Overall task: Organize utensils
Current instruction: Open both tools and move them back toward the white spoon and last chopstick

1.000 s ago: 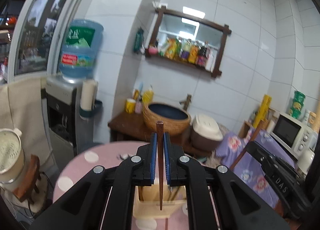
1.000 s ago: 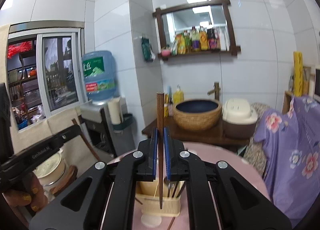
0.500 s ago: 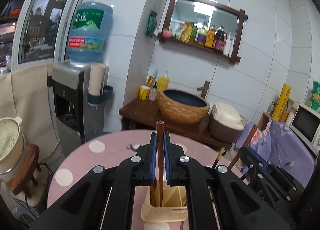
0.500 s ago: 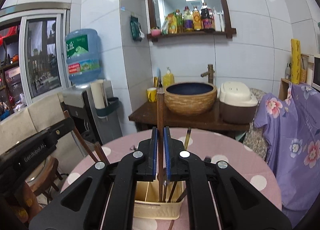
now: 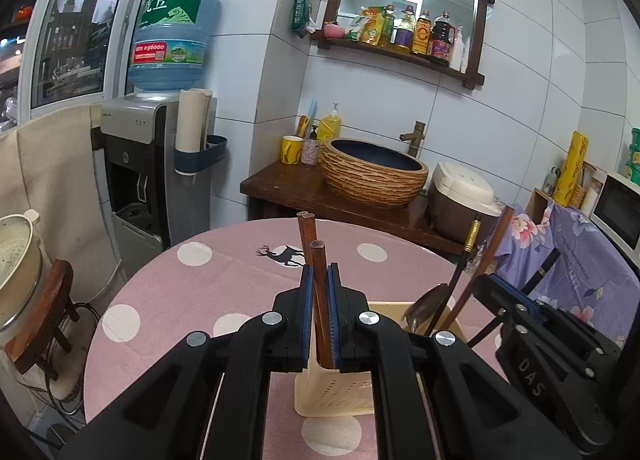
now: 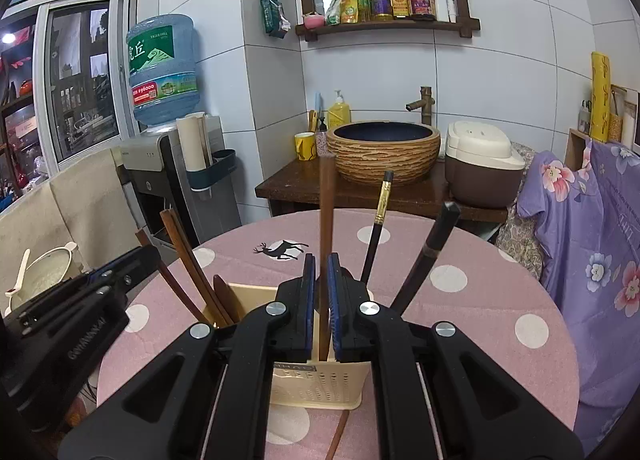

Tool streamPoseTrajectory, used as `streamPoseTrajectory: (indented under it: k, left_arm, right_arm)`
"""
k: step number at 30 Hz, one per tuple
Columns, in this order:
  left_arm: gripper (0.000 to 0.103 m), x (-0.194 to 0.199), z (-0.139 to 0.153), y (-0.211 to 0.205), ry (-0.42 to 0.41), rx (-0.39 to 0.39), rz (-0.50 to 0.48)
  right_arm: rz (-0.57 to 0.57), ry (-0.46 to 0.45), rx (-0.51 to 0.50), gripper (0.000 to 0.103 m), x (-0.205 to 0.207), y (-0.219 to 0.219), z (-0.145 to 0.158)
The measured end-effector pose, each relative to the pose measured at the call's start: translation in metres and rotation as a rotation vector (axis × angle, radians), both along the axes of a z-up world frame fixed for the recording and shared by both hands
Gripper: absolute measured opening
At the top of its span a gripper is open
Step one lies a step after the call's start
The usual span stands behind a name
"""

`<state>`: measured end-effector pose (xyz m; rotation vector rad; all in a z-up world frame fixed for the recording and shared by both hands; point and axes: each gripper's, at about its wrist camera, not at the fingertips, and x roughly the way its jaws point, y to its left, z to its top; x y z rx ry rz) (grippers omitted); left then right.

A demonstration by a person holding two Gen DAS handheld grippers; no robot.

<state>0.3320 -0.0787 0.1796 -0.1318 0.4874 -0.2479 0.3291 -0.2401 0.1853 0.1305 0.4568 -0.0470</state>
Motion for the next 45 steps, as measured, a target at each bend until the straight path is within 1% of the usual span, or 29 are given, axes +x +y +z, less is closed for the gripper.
streamPoseTrajectory:
  k: [3,4,5,6,7,8,9,10,13,14,17,23,25,28,33,37,42,43,45]
  left_arm:
    - [0.01,-0.004,0.001,0.005,0.001,-0.016,-0.011]
    - [0.017,-0.007,0.001,0.006,-0.006,-0.012,-0.011]
    - [0.028,-0.012,0.0,0.009,-0.015,-0.012,-0.01]
    - [0.034,-0.015,-0.002,0.011,-0.02,-0.016,-0.009]
    - [0.045,-0.021,-0.003,0.015,-0.024,-0.025,-0.008]
    - [0.052,-0.026,-0.006,0.019,-0.026,-0.033,-0.003]
    - [0.054,-0.031,-0.008,0.023,-0.026,-0.037,0.002]
    - [0.057,-0.037,-0.013,0.027,-0.02,-0.036,0.005]
    - [0.065,-0.051,-0.028,0.038,0.02,-0.034,0.005]
    - [0.066,-0.054,-0.034,0.041,0.037,-0.034,0.008]
    - [0.066,-0.064,-0.058,0.049,0.103,-0.025,0.006]
    - [0.066,-0.082,-0.106,0.053,0.232,-0.002,-0.013]
    - [0.066,-0.088,-0.118,0.053,0.262,0.004,-0.026]
    - [0.064,-0.098,-0.132,0.048,0.286,0.035,-0.035]
    - [0.064,-0.107,-0.147,0.031,0.321,0.079,-0.089]
    - [0.062,-0.11,-0.161,0.015,0.36,0.115,-0.125]
    - [0.06,-0.111,-0.176,0.005,0.391,0.141,-0.125]
    - [0.059,-0.11,-0.178,0.002,0.392,0.153,-0.122]
    - [0.055,-0.11,-0.179,-0.004,0.375,0.203,-0.106]
  right_arm:
    - [0.003,-0.037,-0.015,0.007,-0.011,0.001,0.003]
    - [0.006,-0.043,-0.019,0.008,-0.014,0.002,0.004]
    - [0.011,-0.047,-0.023,0.008,-0.019,0.002,0.005]
    - [0.015,-0.052,-0.026,0.009,-0.025,0.002,0.005]
    - [0.017,-0.058,-0.03,0.014,-0.032,0.002,0.004]
    - [0.016,-0.064,-0.032,0.018,-0.038,0.002,0.003]
    - [0.011,-0.072,-0.032,0.03,-0.046,0.001,0.001]
    - [0.006,-0.074,-0.033,0.037,-0.052,0.001,0.0]
    - [0.002,-0.042,-0.043,0.039,-0.07,-0.001,-0.013]
    - [0.006,-0.018,-0.042,0.039,-0.075,-0.001,-0.019]
    - [0.003,0.046,-0.044,0.04,-0.087,-0.003,-0.04]
    - [-0.024,0.17,-0.05,0.04,-0.106,-0.01,-0.09]
    - [-0.037,0.209,-0.033,0.04,-0.111,-0.015,-0.106]
    - [-0.054,0.261,-0.009,0.04,-0.114,-0.023,-0.126]
    - [-0.062,0.3,0.018,0.04,-0.118,-0.029,-0.142]
    - [-0.061,0.317,0.03,0.04,-0.12,-0.03,-0.149]
    - [-0.057,0.332,0.047,0.04,-0.123,-0.032,-0.154]
    - [-0.056,0.334,0.05,0.04,-0.123,-0.033,-0.154]
    - [-0.053,0.337,0.054,0.04,-0.124,-0.032,-0.155]
